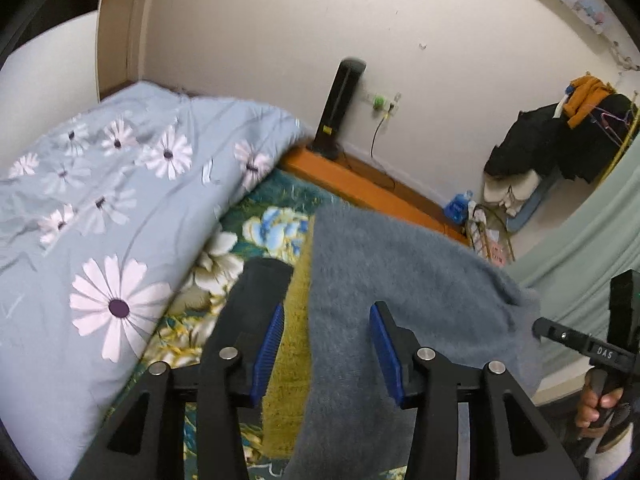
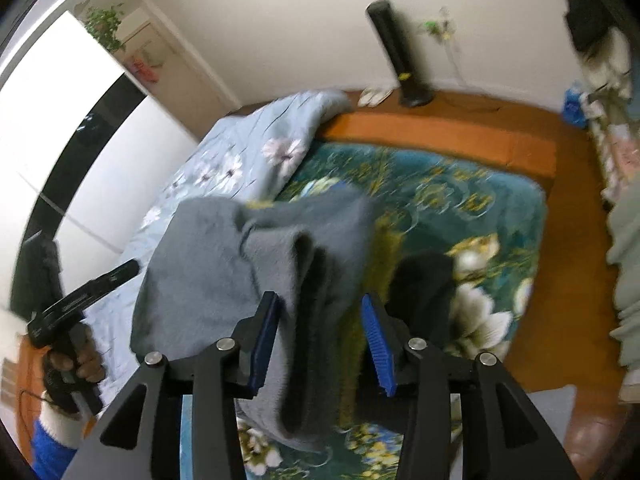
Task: Fold clothes
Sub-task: 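Lower the folded sweatshirt onto the top of the clothes stack with both grippers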
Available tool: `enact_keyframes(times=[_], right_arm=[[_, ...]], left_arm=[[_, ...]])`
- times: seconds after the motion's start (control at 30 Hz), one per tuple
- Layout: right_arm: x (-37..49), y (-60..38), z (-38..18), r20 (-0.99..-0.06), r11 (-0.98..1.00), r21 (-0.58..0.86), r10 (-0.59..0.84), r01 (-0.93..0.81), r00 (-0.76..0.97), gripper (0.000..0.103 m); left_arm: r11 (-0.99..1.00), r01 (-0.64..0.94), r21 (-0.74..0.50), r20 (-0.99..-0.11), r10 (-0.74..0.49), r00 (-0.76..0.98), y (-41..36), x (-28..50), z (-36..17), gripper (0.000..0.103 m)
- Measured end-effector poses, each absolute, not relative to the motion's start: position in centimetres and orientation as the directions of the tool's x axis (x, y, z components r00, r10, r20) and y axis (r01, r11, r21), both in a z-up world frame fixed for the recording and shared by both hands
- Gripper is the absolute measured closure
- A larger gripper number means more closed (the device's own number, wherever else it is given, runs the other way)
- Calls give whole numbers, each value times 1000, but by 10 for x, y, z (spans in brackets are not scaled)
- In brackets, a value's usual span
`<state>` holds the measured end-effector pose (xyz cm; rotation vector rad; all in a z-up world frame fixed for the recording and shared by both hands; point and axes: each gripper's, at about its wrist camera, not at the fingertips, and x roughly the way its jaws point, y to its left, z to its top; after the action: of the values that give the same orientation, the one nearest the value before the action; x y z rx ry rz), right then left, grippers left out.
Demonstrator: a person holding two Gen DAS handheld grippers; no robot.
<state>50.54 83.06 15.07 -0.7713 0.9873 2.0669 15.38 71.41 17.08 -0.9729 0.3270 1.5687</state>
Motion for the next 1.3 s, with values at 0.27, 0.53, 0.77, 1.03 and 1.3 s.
enact_keyframes(times=[0.27,0.53,0.77,1.03,1.3], right_arm=[[460,790,175,-673,-635,297,391,-713,-628,59],[453,843,111,-736,-518,322,390,-792,-554,59],[473,865,93,-711,-433,458,346,-776,-613,49],[472,838,139,-709,-477,321,452,-818,-541,49],[486,762,191,-657,-495,209,568,-843,-496,47]], left_arm=[[-103,-976,-194,-709,702,67,711,203,177,52],[-127,-979,-156,-789,613,46,760,201,116,52],[-106,-981,-161,-773,632,58,771,202,107,52],[-136,-970,-200,-761,646,66,751,202,135,51],[-135,-963,-232,-670,740,58,680,225,186,33]])
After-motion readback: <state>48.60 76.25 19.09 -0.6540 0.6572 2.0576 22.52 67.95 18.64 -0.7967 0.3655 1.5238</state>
